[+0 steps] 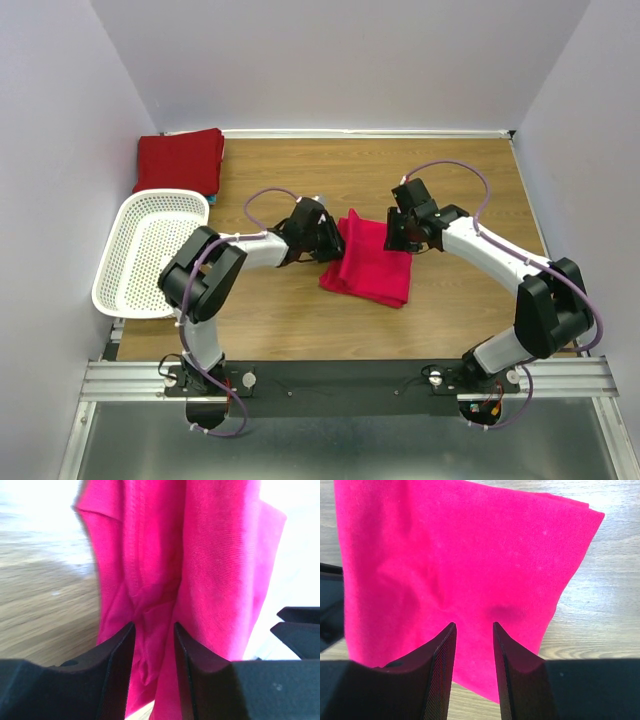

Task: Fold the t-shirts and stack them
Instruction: Fold the tshirt

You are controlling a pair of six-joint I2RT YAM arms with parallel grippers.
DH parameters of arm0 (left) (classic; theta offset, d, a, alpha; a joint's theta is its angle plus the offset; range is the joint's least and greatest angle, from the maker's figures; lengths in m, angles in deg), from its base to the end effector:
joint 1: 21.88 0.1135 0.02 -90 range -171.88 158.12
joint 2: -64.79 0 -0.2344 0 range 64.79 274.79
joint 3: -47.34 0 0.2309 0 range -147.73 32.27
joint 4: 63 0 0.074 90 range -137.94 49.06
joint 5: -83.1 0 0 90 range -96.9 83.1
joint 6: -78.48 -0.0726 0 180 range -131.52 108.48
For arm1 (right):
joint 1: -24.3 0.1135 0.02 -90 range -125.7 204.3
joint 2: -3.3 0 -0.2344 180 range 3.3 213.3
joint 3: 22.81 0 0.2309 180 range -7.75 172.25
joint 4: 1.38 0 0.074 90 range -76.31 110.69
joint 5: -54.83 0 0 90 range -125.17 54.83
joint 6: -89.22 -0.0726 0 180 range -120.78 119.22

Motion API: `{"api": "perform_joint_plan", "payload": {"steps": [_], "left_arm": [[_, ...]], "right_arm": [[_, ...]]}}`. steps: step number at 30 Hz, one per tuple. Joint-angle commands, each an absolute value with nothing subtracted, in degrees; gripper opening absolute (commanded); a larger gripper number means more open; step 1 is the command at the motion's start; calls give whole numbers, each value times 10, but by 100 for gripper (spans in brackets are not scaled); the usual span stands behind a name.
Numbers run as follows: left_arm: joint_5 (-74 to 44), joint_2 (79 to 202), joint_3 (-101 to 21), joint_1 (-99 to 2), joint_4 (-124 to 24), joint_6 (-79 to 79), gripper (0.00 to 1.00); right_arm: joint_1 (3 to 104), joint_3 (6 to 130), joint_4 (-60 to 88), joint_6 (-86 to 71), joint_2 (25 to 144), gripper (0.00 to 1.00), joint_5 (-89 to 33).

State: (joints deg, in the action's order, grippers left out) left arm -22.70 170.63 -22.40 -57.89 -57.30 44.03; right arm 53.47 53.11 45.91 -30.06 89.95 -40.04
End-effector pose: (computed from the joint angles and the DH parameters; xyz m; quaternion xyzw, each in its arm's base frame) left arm 0.2940 -0.2381 0.1071 -0.0981 0.9006 -0.3774 0.1922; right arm 0.2743 0.1460 0.1804 0.0126 0.9604 0.0987 0.2601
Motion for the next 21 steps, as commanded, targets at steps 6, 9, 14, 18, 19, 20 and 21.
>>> {"api": "perform_joint_plan", "payload": {"steps": [6,9,14,18,19,20,21], "left_arm": [[-107,1610,-227,-562,-488,418,45],[-74,1580,-222,-548,-457,426,45],[1,1494,-208,-537,-418,417,47],[-2,1459,-235,-579,-417,386,48],[-15,1464,-246,-588,-416,378,48],[-58,1482,-255,-597,-416,372,48],[-89,1494,-266,-605,-417,373,48]], "right_arm": [[530,517,436,-286,884,42,-379],[530,520,435,-284,881,41,-375],[528,524,425,-270,875,39,-368],[515,519,406,-264,878,37,-332],[504,514,401,-267,878,37,-323],[496,511,391,-268,878,37,-312],[488,506,385,-269,878,36,-300]]}}
